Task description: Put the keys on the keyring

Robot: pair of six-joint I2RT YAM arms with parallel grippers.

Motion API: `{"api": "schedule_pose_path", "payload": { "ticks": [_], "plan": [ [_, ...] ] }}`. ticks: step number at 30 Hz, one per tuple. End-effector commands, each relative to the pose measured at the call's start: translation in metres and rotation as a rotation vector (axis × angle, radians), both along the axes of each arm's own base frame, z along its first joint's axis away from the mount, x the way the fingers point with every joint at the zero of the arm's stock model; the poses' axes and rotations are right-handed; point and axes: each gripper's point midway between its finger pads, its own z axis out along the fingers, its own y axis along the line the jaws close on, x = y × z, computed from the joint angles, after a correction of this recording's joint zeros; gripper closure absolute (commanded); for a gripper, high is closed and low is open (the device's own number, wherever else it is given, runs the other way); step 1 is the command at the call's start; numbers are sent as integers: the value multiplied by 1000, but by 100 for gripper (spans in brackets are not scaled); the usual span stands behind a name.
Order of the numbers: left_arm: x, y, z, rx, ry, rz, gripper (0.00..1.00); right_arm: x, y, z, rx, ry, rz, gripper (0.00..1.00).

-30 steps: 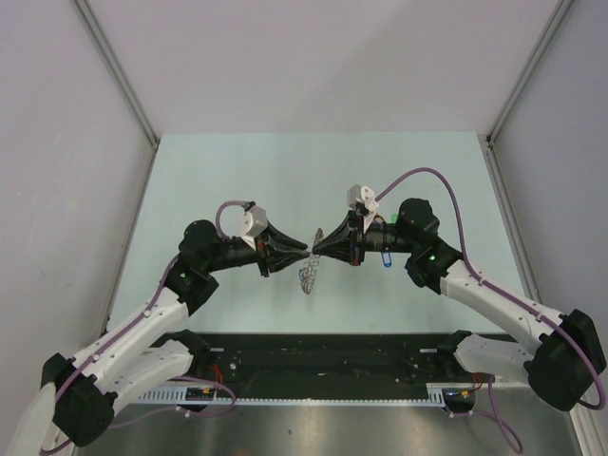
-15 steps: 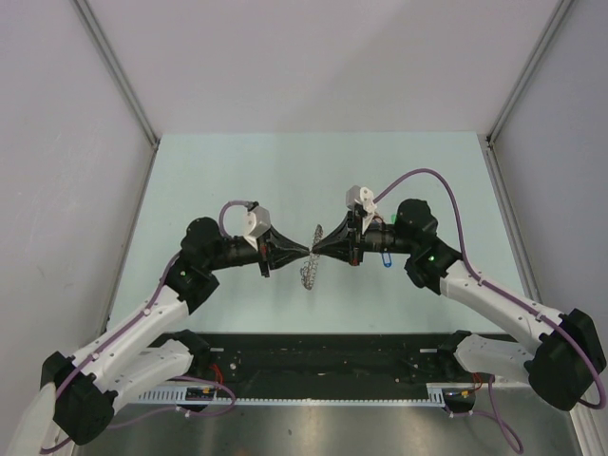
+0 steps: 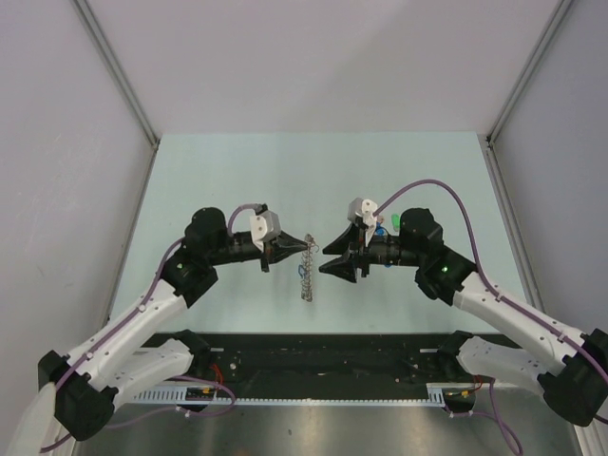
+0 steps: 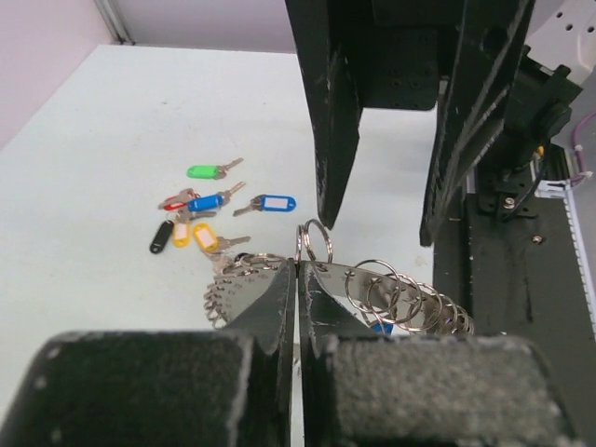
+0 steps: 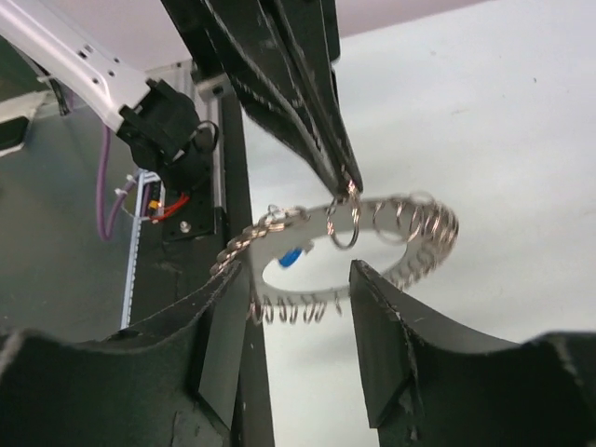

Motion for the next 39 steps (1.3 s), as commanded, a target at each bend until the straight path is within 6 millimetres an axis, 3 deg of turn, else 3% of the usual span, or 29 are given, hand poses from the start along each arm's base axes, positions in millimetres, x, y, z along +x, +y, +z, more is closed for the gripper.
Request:
{"api": "schedule_pose_path", "payload": {
  "ticks": [1,6,16,22,25,32,39],
  "plan": [
    [7,-1,21,52,-168,-38,99,11,-12,-1,-41,-29,-111,47],
    [8,0,18,95,-179,-49,100,22,-14,1,-31,-23,-167,46],
    [6,-2,11,76,-175,-61,100,32,11,-6,14,53,-114,31],
    [4,-3,8,69,-168,-70,100,35,20,-8,34,74,-92,30],
    [4,-3,7,69,-164,-70,100,28,22,-4,49,64,-53,36],
    [11,-2,6,66,-138,-27,100,10,24,4,67,41,34,72],
    [20,-2,8,41,-101,38,100,-12,24,4,56,12,144,78]
  ]
}}
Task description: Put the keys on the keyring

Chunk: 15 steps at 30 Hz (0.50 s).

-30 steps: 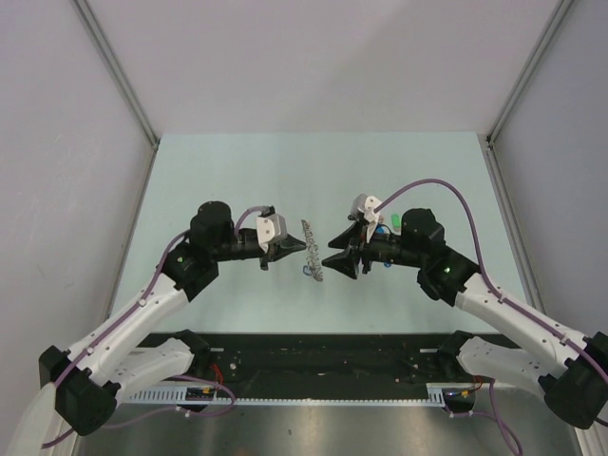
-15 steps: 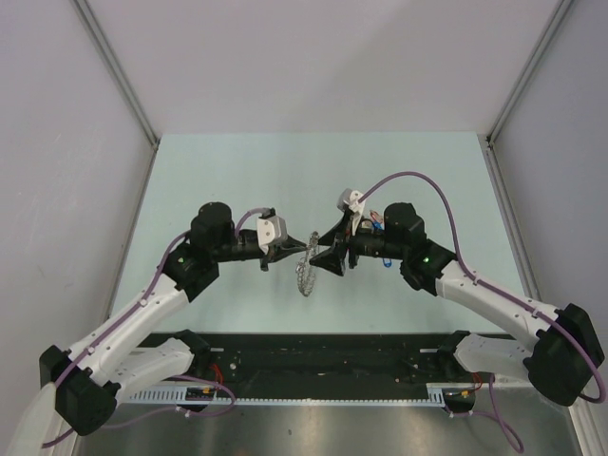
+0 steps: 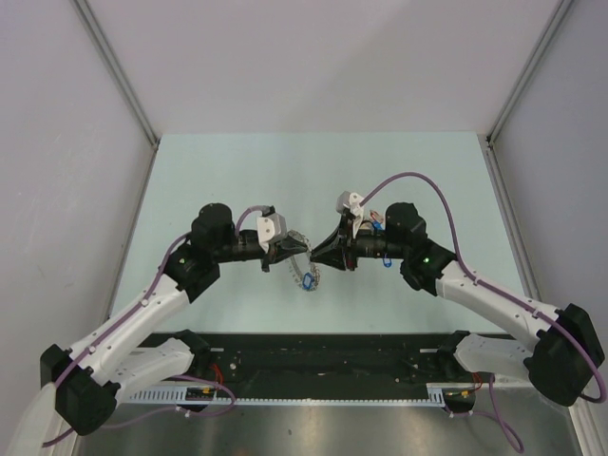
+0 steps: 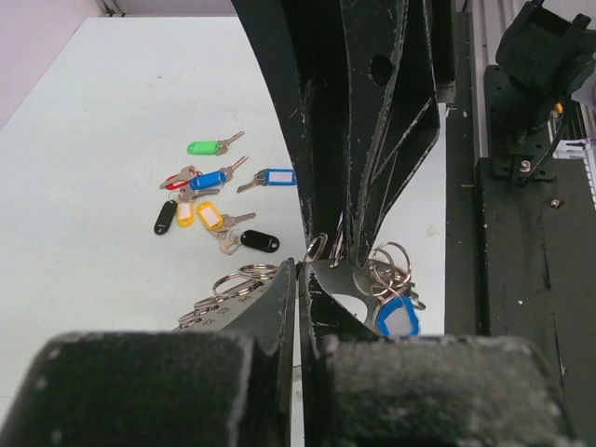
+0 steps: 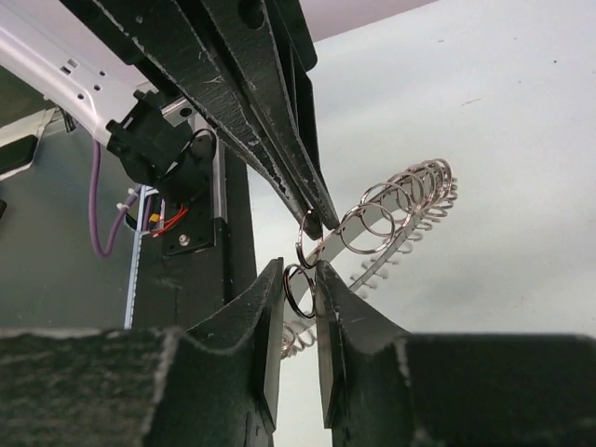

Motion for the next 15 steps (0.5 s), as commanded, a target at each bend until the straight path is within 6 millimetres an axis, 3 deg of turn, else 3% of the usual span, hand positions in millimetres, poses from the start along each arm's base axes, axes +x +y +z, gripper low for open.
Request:
{"api": "schedule_pose_path", "payload": {
  "ticks": [1,5,9,15],
  "plan": [
    [13,-3,21,-72,-53,52,100,-30,1,20,33,-80,147,75],
    [12,-5,21,-96,-24,54,100,-28,-6,14,-20,-90,117,60],
    [6,-8,21,-108,-15,12,100,-9,-14,12,-48,-96,-6,59],
    [-1,-9,21,-114,-19,-25,100,13,-20,29,-15,-138,-139,56]
  ]
}}
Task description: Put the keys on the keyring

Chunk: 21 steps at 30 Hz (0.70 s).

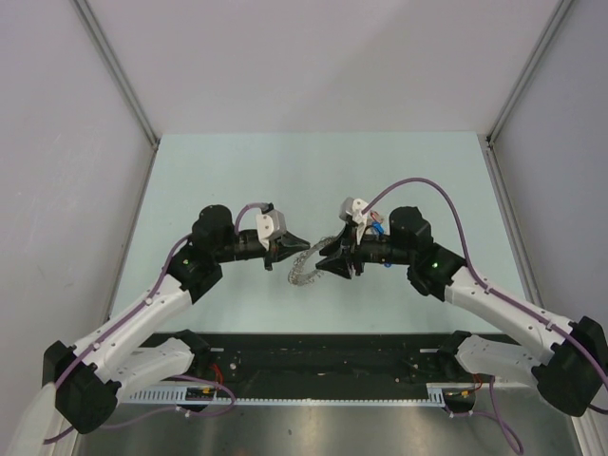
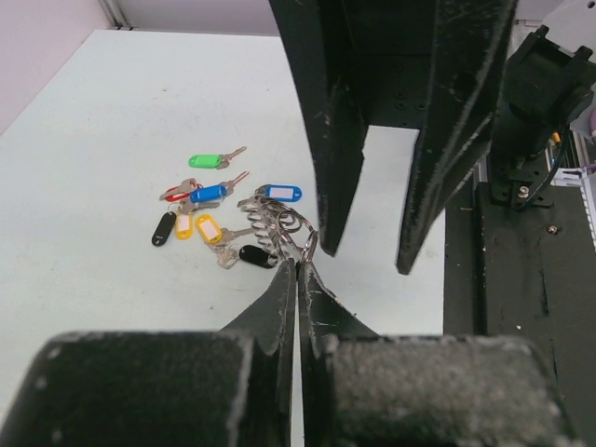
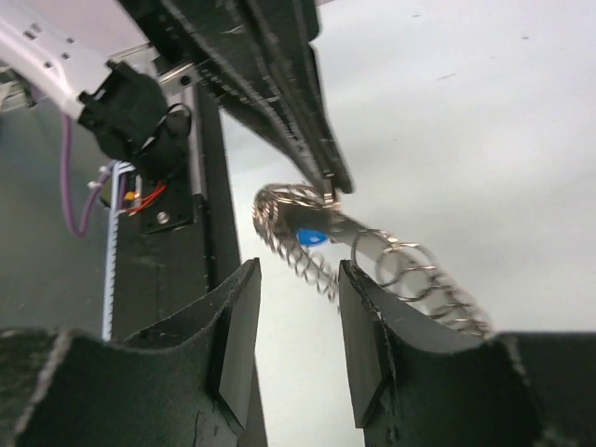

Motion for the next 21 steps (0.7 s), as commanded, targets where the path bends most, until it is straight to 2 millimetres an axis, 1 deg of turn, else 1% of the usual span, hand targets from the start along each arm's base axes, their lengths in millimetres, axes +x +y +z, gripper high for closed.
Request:
{"api": "schedule_pose_path", "payload": {
  "ticks": [1,5,8,12,18,21],
  "plan": [
    [-5,-4,19,-57,-55,-40,100,22,-6,38,64,-106,-119,56],
    [-6,-5,18,-54,-50,-47,100,26,-7,51,97,-160,-141,55],
    [-6,-5,19,-52,-50,-49,100,25,-4,54,112,-177,-126,55],
    [-6,-5,19,-53,-47,-52,100,25,3,54,120,-179,-108,55],
    [-8,-5,20,-56,-45,-61,100,29,9,53,128,-190,-102,56],
    [-9,-5,21,-59,-47,-64,100,30,11,52,132,-192,-93,61]
  ]
}}
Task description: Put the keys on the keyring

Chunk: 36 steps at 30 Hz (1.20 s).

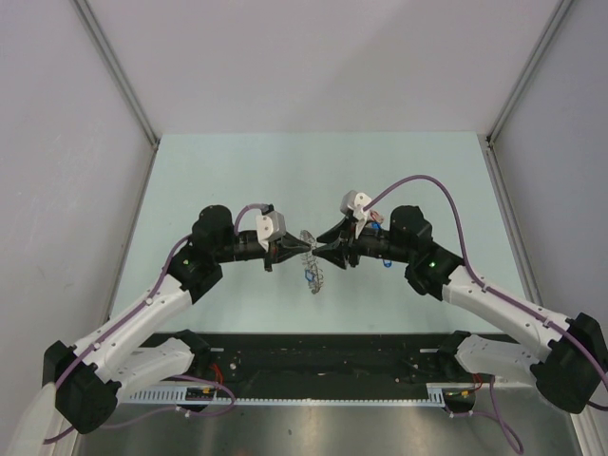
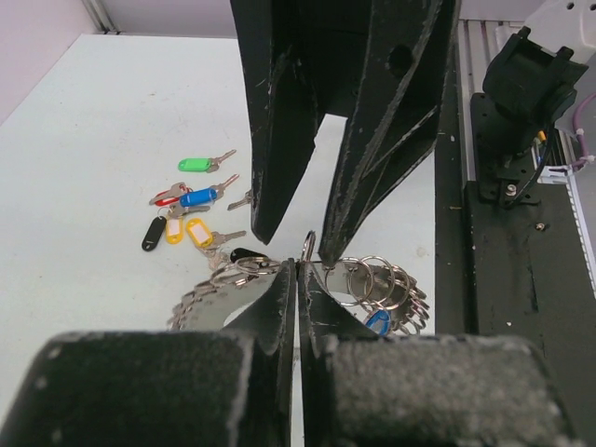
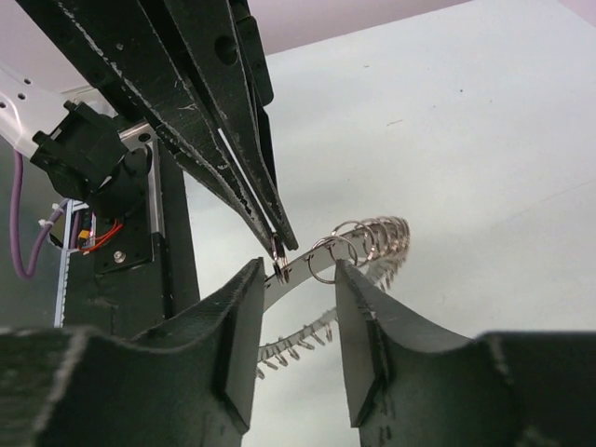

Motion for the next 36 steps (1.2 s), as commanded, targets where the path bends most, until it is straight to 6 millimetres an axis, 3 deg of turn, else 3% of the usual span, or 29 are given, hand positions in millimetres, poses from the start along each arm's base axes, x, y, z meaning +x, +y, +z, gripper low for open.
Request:
{"api": "schedule_pose_path", "payload": {
  "ticks": [1,7,9,14,18,33,36],
  "plan": [
    [-4,-3,22,-55,-49,-33,100,4,8,33,73,-89,13,64],
    [-5,-4,20,-53,-33,-36,99,4,8,30,67,-83,24,100],
    [-5,-4,20,-50,-27,-39,95,2,8,33,69,-91,30,100],
    [-5,-5,14,-23,2,-51,71,-3,5,36,63,-108,64,100],
    [-7,-7,10,-7,16,-76,63,-8,5,36,53,-111,97,100],
    [-14,-10,0,35,67,-138,77,-18,11,34,38,-108,176,100],
    [-14,-10,2,31,59,-139,88,-18,12,32,31,-100,183,100]
  ]
}}
